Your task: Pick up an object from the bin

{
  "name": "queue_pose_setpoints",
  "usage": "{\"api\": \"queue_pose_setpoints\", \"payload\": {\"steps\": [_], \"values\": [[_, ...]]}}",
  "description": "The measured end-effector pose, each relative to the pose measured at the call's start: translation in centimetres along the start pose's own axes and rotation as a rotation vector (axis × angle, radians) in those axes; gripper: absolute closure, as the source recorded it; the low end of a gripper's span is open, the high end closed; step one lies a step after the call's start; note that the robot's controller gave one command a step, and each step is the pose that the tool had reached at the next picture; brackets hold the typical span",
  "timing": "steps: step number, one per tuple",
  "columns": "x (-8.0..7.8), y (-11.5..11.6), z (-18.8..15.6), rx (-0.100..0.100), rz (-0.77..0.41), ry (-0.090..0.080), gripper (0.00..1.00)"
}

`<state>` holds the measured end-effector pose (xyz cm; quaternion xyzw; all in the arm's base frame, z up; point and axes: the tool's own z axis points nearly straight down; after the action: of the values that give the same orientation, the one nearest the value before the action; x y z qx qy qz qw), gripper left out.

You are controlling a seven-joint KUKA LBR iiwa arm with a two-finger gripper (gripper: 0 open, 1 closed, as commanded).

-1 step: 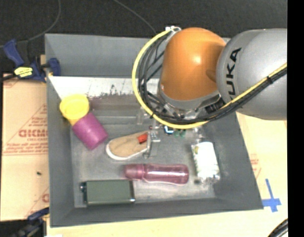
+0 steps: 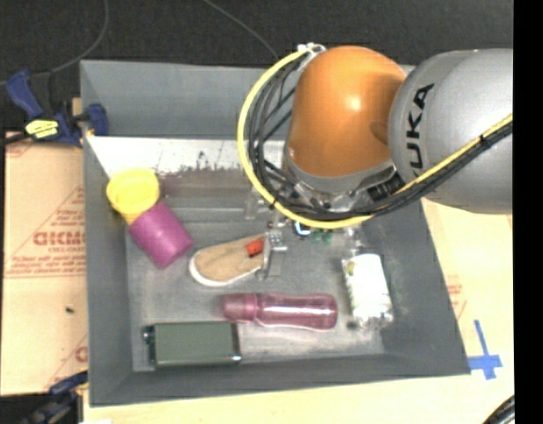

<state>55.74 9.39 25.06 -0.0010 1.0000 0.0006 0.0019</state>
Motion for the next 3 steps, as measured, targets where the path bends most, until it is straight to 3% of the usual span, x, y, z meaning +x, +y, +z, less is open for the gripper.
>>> {"api": "queue_pose_setpoints", "payload": {"steps": [1, 2, 3], "values": [[-0.6, 1.3, 4.3, 0.0, -0.173, -0.002, 0.0], [0.3, 3.4, 5.6, -0.002, -0.184, -0.003, 0.0], [-1.1, 4.9, 11.6, 0.0, -0.391, -0.005, 0.0]]}}
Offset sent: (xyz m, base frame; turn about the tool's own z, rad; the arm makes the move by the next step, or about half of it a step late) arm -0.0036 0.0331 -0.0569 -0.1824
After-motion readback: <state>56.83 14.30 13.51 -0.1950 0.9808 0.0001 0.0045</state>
